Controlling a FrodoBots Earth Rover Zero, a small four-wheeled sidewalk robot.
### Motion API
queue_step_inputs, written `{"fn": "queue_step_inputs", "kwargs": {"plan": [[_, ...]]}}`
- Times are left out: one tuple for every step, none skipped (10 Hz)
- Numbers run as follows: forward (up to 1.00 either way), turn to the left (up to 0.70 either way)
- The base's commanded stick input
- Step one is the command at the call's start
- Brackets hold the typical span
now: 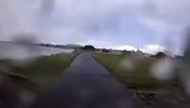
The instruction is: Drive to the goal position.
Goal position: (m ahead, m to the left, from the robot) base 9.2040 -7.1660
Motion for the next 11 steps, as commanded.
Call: {"fn": "queue_step_inputs", "kwargs": {"plan": [[0.7, 0.0], [0.7, 0.0], [0.7, 0.0], [0.7, 0.0], [0.7, 0.0], [0.7, 0.0], [0.7, 0.0], [0.7, 0.0], [0.7, 0.0], [0.7, 0.0], [0.7, 0.0]]}}
